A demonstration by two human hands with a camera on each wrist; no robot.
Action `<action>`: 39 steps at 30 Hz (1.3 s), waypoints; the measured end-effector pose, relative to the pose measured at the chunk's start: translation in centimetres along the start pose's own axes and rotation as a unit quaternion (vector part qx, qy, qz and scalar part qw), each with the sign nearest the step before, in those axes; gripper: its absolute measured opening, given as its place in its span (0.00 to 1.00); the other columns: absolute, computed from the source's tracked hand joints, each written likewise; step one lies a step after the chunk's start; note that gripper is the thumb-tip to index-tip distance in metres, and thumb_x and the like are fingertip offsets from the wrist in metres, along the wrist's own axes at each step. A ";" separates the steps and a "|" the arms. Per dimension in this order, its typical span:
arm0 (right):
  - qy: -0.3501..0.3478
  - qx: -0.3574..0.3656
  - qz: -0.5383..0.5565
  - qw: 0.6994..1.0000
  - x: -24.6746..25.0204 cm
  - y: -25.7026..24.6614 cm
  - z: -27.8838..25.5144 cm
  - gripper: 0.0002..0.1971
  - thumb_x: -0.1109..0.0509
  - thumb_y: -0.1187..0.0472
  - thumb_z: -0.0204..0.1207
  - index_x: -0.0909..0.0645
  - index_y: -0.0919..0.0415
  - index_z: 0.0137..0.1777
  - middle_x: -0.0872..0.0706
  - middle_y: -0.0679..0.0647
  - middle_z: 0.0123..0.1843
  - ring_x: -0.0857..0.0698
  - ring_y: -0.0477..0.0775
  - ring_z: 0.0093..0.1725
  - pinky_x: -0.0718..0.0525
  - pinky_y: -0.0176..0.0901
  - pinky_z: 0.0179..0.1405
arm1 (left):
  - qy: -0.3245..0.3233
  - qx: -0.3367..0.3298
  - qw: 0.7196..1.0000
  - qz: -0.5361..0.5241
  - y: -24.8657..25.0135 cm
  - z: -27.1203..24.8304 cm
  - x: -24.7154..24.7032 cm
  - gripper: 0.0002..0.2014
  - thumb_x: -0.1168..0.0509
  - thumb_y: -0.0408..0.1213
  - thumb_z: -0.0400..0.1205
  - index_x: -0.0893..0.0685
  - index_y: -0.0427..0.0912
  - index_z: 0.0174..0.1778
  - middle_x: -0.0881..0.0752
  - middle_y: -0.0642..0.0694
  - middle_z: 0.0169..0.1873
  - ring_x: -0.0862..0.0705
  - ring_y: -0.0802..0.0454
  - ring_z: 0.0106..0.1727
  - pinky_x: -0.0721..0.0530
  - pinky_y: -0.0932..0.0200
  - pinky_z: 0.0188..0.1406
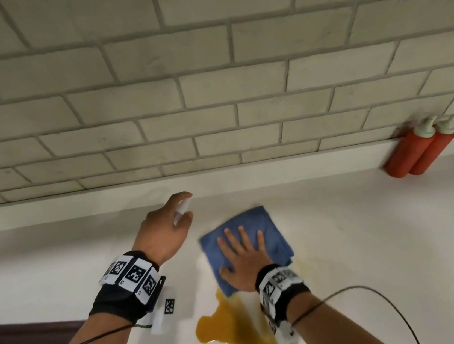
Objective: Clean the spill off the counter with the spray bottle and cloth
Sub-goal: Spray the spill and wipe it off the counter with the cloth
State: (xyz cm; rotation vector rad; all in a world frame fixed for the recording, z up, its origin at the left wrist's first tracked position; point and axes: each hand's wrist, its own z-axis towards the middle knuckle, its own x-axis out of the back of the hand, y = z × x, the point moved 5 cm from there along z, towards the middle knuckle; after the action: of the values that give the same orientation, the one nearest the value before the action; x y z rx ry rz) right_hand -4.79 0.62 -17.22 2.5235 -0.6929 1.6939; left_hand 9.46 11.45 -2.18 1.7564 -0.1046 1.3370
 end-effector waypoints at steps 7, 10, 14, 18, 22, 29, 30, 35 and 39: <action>0.012 -0.006 0.004 1.000 -0.6 3.2 -3.0 0.47 0.72 0.23 0.65 0.67 0.40 0.86 0.72 0.39 0.85 0.70 0.54 0.86 0.73 0.69 0.79 | -0.005 -0.013 1.000 -0.008 1.4 -0.6 -0.9 0.19 0.36 0.47 0.85 0.25 0.66 0.72 0.13 0.53 0.41 0.13 0.44 0.52 0.20 0.55 0.55; 0.005 -0.082 0.021 0.996 1.4 7.8 -1.7 0.44 0.64 0.22 0.73 0.68 0.39 0.86 0.70 0.40 0.87 0.68 0.55 0.86 0.68 0.72 0.81 | -0.011 -0.018 1.000 -0.012 1.9 -1.0 -1.2 0.19 0.36 0.48 0.85 0.25 0.66 0.72 0.13 0.53 0.43 0.13 0.46 0.51 0.20 0.56 0.56; 0.014 -0.100 0.034 0.994 1.1 8.7 -2.7 0.50 0.75 0.22 0.63 0.69 0.42 0.86 0.73 0.42 0.85 0.69 0.56 0.86 0.69 0.73 0.80 | -0.021 -0.014 1.000 -0.004 2.2 -0.6 -1.4 0.19 0.37 0.49 0.85 0.26 0.67 0.72 0.12 0.51 0.44 0.13 0.45 0.51 0.18 0.54 0.57; 0.063 -0.071 0.006 0.995 -1.4 7.7 -7.0 0.44 0.68 0.25 0.76 0.52 0.47 0.88 0.57 0.47 0.87 0.47 0.62 0.87 0.56 0.74 0.77 | -0.023 -0.016 1.000 0.002 3.3 0.3 -1.8 0.19 0.38 0.48 0.85 0.26 0.65 0.72 0.11 0.49 0.44 0.12 0.42 0.49 0.17 0.51 0.57; 0.042 -0.122 0.048 0.990 -0.9 12.4 -7.5 0.47 0.76 0.22 0.63 0.72 0.40 0.83 0.73 0.40 0.83 0.68 0.53 0.86 0.67 0.71 0.81 | -0.010 -0.025 1.000 0.005 5.1 0.6 -2.7 0.19 0.38 0.49 0.86 0.27 0.65 0.73 0.11 0.49 0.45 0.13 0.41 0.50 0.18 0.51 0.57; 0.023 -0.173 0.066 0.982 3.6 14.0 -1.0 0.39 0.53 0.31 0.83 0.64 0.45 0.88 0.67 0.47 0.89 0.65 0.62 0.87 0.61 0.79 0.80 | -0.029 -0.028 0.999 0.017 5.5 0.4 -3.4 0.25 0.39 0.45 0.86 0.36 0.64 0.79 0.13 0.53 0.50 0.15 0.45 0.51 0.19 0.52 0.57; 0.024 -0.171 0.068 0.983 4.1 13.5 0.0 0.39 0.52 0.32 0.83 0.63 0.45 0.88 0.67 0.48 0.89 0.66 0.62 0.87 0.61 0.80 0.79 | -0.029 -0.027 0.999 0.016 5.3 0.4 -3.3 0.25 0.39 0.45 0.86 0.36 0.64 0.79 0.13 0.52 0.50 0.15 0.45 0.51 0.19 0.51 0.57; 0.007 -0.131 0.054 0.990 5.3 9.9 3.3 0.38 0.52 0.34 0.84 0.62 0.47 0.88 0.68 0.49 0.89 0.65 0.64 0.87 0.63 0.81 0.79 | -0.020 -0.014 1.000 0.015 3.8 -0.1 -2.0 0.25 0.40 0.45 0.86 0.35 0.63 0.79 0.12 0.50 0.51 0.15 0.44 0.54 0.19 0.50 0.58; 0.004 -0.060 0.019 0.998 3.8 5.0 3.1 0.37 0.53 0.35 0.84 0.61 0.47 0.88 0.66 0.48 0.89 0.64 0.64 0.87 0.64 0.80 0.78 | -0.011 0.008 1.000 0.006 2.8 -0.6 -0.8 0.24 0.40 0.44 0.86 0.34 0.63 0.79 0.13 0.50 0.50 0.15 0.42 0.55 0.19 0.49 0.60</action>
State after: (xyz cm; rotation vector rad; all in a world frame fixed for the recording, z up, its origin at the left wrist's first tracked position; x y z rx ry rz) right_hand -2.77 -5.99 -16.22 2.4353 -0.8225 1.6202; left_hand 7.17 9.87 -1.13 1.7872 -0.1182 1.3304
